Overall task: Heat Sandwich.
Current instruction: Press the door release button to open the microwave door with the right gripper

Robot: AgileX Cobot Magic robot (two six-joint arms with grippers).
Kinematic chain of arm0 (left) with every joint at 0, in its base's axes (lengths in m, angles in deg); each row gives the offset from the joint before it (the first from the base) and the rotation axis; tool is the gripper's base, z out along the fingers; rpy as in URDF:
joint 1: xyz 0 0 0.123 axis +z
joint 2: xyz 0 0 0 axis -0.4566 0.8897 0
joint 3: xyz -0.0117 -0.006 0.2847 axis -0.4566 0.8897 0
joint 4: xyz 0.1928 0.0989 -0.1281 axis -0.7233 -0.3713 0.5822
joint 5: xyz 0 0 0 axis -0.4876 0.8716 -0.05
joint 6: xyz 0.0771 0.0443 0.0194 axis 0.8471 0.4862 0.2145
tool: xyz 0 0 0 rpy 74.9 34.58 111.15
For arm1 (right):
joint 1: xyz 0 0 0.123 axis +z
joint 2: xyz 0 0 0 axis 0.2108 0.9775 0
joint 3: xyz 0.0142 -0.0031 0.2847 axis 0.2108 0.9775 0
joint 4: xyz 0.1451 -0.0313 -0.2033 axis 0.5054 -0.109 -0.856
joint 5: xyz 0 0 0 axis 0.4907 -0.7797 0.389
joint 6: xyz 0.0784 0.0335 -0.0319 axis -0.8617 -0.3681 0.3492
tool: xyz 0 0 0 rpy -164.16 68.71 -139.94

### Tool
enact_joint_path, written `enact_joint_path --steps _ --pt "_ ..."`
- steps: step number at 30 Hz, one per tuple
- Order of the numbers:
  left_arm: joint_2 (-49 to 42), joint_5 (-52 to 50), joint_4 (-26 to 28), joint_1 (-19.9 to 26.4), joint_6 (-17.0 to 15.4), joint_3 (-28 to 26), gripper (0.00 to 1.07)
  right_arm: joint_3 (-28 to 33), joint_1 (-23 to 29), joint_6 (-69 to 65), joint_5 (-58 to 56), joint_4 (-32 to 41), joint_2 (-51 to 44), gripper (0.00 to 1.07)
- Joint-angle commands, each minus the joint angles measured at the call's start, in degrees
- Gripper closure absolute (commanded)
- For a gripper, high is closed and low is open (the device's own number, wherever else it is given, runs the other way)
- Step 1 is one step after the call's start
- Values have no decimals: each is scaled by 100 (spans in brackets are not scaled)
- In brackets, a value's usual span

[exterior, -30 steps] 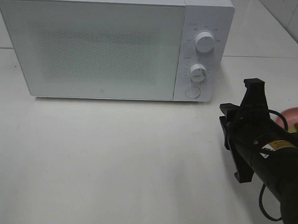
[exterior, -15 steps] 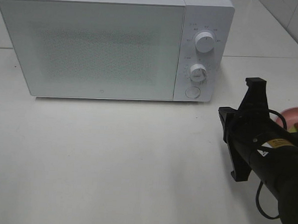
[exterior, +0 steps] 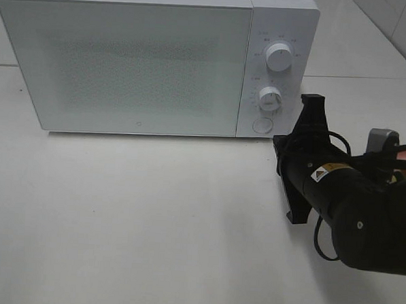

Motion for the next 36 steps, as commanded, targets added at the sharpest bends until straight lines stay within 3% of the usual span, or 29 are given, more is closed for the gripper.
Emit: enact_joint_path --steps 1,19,36 --pt "-149 -34 17 6 -6 23 9 -183 -126 -46 -229 -212 74 107" --pt "-149 -34 17 6 -6 23 9 -1392 -888 -6 -1008 -688 985 107" --pt "-149 -34 17 6 -6 23 9 -1896 -980 -23 -985 -802 1467 107"
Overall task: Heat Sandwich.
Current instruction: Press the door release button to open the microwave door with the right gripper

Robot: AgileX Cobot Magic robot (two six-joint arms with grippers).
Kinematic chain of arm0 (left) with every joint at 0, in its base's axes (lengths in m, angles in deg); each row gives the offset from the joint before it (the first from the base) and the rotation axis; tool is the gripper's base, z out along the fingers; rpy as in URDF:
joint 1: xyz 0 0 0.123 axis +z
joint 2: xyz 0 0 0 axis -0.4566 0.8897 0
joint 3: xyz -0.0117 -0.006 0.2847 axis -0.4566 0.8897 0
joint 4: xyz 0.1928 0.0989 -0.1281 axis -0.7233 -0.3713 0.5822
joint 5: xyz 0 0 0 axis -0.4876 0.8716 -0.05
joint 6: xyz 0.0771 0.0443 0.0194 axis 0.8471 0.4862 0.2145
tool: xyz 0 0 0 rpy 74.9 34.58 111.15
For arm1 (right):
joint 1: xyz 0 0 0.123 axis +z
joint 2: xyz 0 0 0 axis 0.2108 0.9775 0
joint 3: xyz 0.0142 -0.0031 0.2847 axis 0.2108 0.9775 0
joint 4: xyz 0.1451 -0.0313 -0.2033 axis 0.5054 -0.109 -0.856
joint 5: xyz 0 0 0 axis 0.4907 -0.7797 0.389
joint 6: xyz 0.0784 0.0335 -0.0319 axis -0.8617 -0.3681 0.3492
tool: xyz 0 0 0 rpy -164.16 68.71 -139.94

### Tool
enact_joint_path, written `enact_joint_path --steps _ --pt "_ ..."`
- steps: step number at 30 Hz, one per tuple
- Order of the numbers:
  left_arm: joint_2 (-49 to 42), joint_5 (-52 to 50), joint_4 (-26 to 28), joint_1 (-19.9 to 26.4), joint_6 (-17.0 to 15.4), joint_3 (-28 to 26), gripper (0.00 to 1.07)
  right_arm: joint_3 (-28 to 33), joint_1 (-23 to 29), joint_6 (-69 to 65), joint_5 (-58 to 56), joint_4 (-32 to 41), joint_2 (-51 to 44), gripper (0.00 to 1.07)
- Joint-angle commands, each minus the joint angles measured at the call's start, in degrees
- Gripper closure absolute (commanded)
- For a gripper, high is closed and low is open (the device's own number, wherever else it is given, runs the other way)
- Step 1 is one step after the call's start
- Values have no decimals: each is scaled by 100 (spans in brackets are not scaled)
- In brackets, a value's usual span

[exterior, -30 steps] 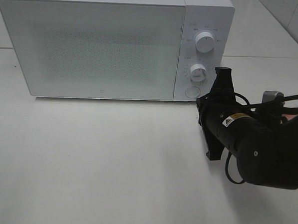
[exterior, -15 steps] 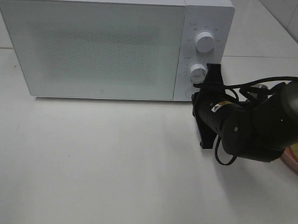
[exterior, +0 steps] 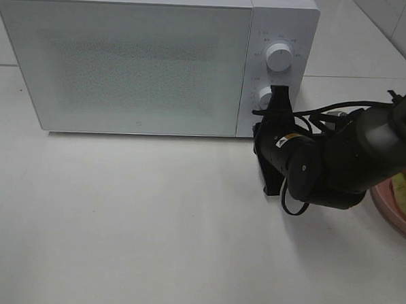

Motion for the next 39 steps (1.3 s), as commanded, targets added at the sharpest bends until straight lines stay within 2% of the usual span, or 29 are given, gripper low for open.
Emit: enact_joint_path --steps 1,16,39 --pt "-149 -34 17 6 -6 23 9 -86 -34 -46 6 -57 34 107" --pt "-149 -34 17 6 -6 23 9 -481 -235 23 34 -23 235 107" --pt "-149 -34 17 6 -6 23 9 -470 -235 34 132 -23 350 107"
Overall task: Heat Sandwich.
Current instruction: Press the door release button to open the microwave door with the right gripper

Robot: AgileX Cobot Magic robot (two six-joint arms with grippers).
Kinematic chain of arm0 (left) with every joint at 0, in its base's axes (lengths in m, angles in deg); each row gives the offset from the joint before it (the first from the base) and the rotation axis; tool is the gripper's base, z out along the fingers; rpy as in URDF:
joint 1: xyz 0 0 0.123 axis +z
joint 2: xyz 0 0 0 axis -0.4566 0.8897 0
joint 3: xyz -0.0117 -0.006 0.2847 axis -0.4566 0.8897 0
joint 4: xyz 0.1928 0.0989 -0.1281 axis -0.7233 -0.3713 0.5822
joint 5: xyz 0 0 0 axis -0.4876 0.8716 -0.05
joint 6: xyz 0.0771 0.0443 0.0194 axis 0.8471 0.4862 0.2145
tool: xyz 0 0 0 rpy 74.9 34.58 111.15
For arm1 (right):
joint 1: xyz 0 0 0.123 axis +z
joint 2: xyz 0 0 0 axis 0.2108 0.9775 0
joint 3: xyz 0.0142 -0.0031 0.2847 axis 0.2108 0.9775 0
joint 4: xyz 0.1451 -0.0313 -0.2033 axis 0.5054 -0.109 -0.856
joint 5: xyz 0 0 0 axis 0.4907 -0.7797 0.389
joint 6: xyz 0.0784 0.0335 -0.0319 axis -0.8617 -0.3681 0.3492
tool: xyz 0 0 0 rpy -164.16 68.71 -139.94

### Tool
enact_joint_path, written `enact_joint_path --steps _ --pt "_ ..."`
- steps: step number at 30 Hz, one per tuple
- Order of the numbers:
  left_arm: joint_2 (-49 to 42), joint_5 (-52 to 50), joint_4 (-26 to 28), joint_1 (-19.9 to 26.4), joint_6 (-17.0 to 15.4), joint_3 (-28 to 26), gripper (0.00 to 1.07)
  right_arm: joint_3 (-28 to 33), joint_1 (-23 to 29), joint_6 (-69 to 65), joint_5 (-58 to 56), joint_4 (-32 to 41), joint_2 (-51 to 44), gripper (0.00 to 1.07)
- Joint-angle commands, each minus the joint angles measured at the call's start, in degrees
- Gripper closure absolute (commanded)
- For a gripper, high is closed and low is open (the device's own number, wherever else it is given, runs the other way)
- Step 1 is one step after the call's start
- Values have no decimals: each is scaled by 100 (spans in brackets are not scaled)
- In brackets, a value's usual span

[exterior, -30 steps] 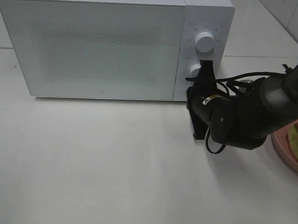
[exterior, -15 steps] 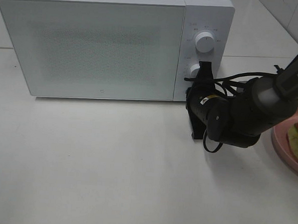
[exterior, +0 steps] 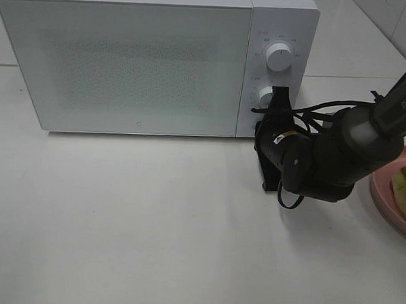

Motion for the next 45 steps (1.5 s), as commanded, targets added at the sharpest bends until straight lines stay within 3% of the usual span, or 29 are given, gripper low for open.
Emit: enact_joint_path --steps 1,16,30,45 --pt "-149 -34 17 6 -6 23 9 -34 -17 115 189 -69 -92 107" --pt "-149 -34 17 6 -6 23 9 -46 -17 281 739 34 -92 107" --pt "-149 -34 17 6 -6 23 9 -819 -304 596 1536 11 97 107" --pt "-149 -34 17 6 -6 23 9 -951 -332 779 1169 52 86 107"
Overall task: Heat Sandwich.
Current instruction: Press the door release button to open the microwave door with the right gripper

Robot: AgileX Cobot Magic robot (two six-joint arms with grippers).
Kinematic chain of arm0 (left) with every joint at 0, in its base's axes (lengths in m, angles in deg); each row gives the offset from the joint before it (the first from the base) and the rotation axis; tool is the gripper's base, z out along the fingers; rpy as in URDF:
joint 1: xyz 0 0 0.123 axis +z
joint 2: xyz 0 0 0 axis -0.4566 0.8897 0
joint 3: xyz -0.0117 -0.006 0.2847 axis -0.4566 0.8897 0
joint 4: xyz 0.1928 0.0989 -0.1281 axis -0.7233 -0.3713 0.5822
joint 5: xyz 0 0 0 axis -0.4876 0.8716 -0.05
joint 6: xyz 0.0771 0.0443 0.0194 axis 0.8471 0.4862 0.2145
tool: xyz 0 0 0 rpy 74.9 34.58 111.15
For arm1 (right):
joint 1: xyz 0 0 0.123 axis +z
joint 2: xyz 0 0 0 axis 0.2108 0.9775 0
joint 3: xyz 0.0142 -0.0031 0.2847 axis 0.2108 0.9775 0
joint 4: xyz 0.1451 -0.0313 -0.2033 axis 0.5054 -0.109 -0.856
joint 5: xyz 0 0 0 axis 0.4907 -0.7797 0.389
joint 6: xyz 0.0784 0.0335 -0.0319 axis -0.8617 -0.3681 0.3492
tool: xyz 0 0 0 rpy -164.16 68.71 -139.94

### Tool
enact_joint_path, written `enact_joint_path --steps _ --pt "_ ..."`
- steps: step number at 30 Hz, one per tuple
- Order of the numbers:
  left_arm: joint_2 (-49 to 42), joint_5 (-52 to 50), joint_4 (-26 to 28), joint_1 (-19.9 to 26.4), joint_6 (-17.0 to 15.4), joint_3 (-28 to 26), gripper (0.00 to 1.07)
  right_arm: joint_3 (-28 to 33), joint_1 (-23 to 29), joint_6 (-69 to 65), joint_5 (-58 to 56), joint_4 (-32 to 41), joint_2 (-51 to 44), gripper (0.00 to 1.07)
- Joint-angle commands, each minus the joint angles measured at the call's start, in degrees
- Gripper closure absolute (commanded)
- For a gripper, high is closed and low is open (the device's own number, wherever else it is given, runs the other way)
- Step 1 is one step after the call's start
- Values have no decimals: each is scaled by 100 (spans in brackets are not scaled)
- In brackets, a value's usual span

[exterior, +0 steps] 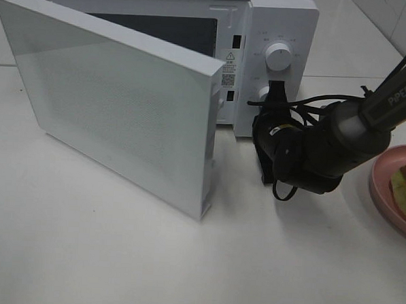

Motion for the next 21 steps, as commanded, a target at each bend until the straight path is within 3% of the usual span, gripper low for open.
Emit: enact_joint_path --steps 1,21 --pt "-149 -34 17 6 -6 23 9 -481 -269 201 1163 -367 -86 107" --pt "-149 -34 17 6 -6 23 9 -29 -269 286 -252 -361 -653 106"
